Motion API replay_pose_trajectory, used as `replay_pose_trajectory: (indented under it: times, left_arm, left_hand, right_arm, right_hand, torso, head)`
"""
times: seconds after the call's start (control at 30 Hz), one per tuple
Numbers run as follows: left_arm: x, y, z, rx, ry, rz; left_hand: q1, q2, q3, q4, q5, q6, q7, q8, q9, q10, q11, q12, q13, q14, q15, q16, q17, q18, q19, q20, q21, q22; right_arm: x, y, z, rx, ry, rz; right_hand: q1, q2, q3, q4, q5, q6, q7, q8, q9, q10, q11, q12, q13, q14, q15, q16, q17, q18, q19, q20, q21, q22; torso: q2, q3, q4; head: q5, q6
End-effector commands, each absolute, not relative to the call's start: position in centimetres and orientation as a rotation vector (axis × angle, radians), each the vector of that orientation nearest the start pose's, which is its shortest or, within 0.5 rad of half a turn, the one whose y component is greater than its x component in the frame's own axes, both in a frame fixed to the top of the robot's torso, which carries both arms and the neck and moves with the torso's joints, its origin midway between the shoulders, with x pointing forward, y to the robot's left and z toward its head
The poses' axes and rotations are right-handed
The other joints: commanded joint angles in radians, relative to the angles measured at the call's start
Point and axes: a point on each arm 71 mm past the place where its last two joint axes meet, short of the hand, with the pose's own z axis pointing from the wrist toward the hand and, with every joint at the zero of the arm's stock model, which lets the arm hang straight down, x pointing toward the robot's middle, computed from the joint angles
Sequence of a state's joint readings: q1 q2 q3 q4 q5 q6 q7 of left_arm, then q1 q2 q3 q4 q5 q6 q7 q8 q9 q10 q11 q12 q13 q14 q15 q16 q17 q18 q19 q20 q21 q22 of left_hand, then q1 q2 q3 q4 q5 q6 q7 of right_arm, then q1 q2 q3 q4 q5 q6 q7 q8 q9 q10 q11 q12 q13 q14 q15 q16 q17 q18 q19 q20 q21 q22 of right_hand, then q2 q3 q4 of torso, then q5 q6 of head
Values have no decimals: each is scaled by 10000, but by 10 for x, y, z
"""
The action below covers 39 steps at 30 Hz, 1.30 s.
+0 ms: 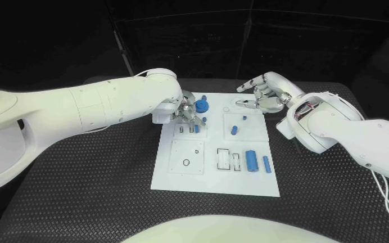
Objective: Assemble the parts on the task board
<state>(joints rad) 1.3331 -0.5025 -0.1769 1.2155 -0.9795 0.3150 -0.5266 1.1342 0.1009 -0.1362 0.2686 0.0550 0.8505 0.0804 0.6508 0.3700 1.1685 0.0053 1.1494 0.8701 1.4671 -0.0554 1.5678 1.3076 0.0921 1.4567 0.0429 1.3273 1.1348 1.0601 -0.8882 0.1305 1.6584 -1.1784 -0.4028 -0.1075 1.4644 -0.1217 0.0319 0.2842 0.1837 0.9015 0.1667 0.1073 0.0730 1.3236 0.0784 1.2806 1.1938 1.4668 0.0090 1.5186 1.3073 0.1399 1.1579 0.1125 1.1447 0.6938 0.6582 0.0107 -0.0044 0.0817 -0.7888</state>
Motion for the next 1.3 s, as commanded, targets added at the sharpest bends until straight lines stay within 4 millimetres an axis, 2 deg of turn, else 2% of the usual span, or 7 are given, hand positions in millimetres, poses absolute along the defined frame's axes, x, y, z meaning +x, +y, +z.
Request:
replay_pose_trajectory:
  times: [0.03,0.5,0.97,1.3]
  left_arm:
    - [521,132,-227,302,25043,-3278]
    - [521,129,-228,433,25152,-3241]
    - [520,127,-228,538,25311,-3272]
    - [519,127,-229,588,25375,-3270]
  left_hand:
    - [119,34,7,-94,-28,-62,14,42,23,-81,24,-6,4,1037,-54,30,2632,-152,22,11,33,18]
    - [395,189,130,-288,-26,-121,15,119,127,-89,23,0,22,1037,-51,30,2632,-160,16,18,70,91]
    - [745,361,395,-590,-23,-172,12,175,224,-85,19,-4,35,1037,-52,30,2632,-167,12,23,106,164]
    - [815,384,467,-670,-23,-176,12,184,246,-73,18,2,52,1037,-51,30,2632,-171,15,25,121,193]
  right_arm:
    - [461,-191,-172,2225,16419,9045]
    - [462,-189,-173,2211,16483,9055]
    - [463,-188,-174,2209,16579,9025]
    - [463,-188,-175,2212,16593,9022]
  right_hand:
    - [-43,32,-61,-2,57,36,2,60,-3,-65,11,-33,-8,680,-49,-46,1146,151,-85,-16,-61,-2]
    - [-43,32,-61,-2,57,36,2,60,-3,-65,11,-33,-8,680,-49,-46,1146,151,-85,-16,-61,-2]
    - [-49,52,-67,2,81,17,3,55,-10,-97,11,-72,-55,671,-52,-65,1104,155,-95,-20,-81,-33]
    - [-51,59,-69,2,90,11,3,54,-13,-103,10,-81,-65,662,-53,-81,1066,158,-106,-21,-97,-59]
  torso:
    - [-9,-1,-10]
    - [5,-12,7]
    - [12,-15,3]
    - [14,-18,-2]
  head:
    - [-4,-2]
    - [-16,10]
    - [-17,-21]
    - [-17,-76]
